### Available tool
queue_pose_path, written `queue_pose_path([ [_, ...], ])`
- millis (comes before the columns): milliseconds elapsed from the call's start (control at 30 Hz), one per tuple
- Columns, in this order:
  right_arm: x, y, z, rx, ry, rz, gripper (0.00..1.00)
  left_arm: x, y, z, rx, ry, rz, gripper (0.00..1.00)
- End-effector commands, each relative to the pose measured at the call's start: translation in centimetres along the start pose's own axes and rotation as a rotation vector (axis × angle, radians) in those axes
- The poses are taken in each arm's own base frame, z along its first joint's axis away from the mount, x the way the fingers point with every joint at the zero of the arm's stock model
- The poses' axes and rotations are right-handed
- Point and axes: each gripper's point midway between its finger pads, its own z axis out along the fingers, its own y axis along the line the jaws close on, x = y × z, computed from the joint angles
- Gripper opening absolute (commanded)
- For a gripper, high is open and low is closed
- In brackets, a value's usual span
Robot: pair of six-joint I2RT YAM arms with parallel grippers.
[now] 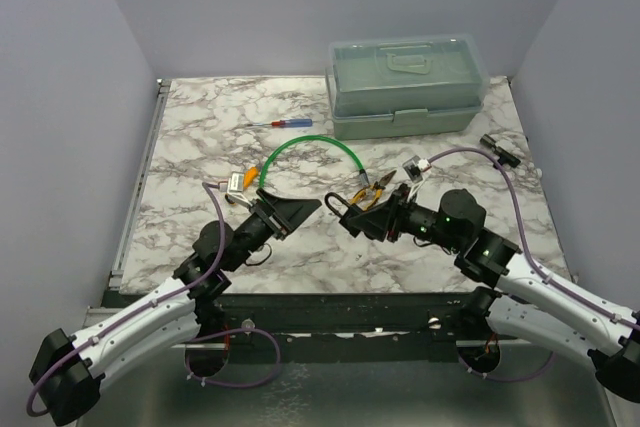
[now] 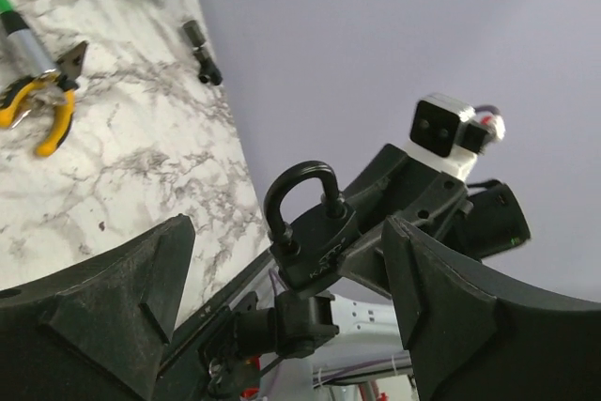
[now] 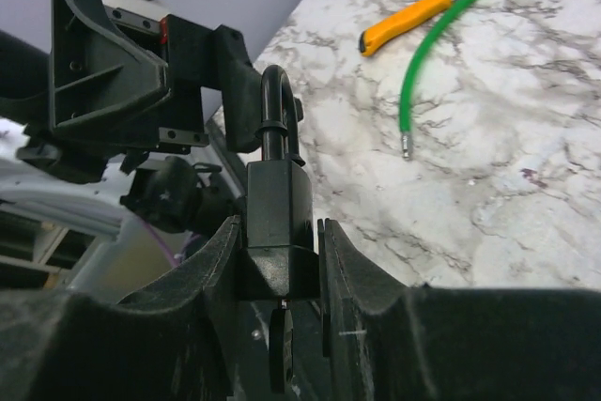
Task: Unlock with the key
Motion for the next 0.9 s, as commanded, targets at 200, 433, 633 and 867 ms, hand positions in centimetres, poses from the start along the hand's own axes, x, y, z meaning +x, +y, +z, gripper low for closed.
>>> queue_pose_path([
  [200, -2.1, 6.1, -0.7, -0.281, -0.025, 0.014, 0.0, 0.9, -4.8, -1.7, 0.262, 0.06, 0.155, 0.75],
  [433, -2.3, 6.8, -0.5, -0.314, -0.02, 0.015, 0.0, 1.4, -3.7, -0.6, 0.214, 0.088, 0.139, 0.68],
  [633, -1.8, 6.9, -0.3, -0.332, 0.001, 0.018, 0.0, 1.3, -3.4, 0.1, 0.191, 0.081, 0.121, 0.49],
  [867, -1.5, 6.8, -0.1, -0.338, 0.012, 0.019, 0.0, 1.5, -3.0, 0.7, 0.166, 0.091, 0.099, 0.21],
])
